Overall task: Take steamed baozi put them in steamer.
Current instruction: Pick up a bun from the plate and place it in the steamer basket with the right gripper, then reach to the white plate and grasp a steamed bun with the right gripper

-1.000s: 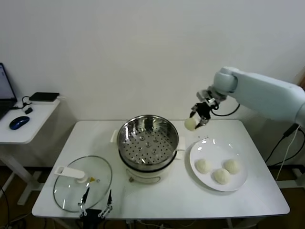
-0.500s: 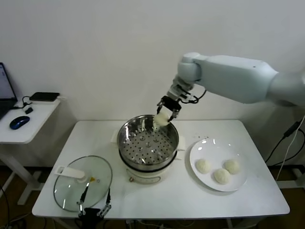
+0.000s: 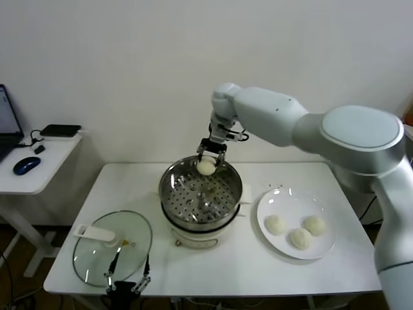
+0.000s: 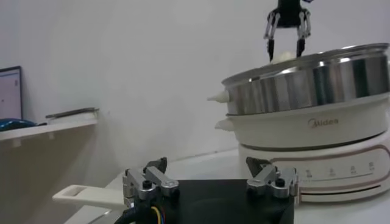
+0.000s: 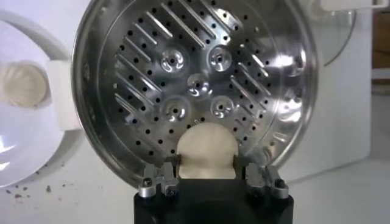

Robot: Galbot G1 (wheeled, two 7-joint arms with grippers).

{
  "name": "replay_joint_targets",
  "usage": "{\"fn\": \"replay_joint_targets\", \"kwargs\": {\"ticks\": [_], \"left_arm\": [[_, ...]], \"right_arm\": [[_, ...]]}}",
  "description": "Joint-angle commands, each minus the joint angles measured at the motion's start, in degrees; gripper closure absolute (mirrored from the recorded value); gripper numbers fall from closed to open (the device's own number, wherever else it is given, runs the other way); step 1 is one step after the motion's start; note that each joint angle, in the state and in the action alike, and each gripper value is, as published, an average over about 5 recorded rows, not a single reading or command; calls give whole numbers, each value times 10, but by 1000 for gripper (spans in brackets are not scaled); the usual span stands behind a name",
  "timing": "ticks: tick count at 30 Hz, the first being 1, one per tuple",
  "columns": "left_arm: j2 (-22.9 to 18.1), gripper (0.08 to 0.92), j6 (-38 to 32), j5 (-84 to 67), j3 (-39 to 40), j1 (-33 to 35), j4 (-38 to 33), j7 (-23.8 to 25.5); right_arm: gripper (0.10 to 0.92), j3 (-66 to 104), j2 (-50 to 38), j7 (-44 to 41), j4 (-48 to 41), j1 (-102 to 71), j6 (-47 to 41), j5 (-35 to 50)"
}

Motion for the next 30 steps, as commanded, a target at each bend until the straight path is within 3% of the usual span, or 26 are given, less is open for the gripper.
{"fn": "replay_joint_targets", "kwargs": {"ticks": [1,8,11,16,21,24,30], "left_arm": [[-28,177,1,0,1,-1,3,0],[-28,177,1,0,1,-2,4,0],[-28,177,2,-1,0,-2,3,0],[-28,177,4,-1,0,1,-4,1],[-28,177,4,-1,-1,6,-10,1],[-28,177,4,0,0,9,-11,1],[-28,177,3,2,1,14,-14,1]], "right_arm": [[431,14,43,5,-78,-64,50,-42],[416,20,53,13,-94,-65,50,-40],[349,23,50,16,-95,-53,50,-30],[226,-10,19,-11,-67,-1,50,60],[204,-53,-46,-33,-4,53,35,178],[203,-127,-102,-56,79,111,-53,272],[203,-244,-220,-58,220,198,-323,395]]}}
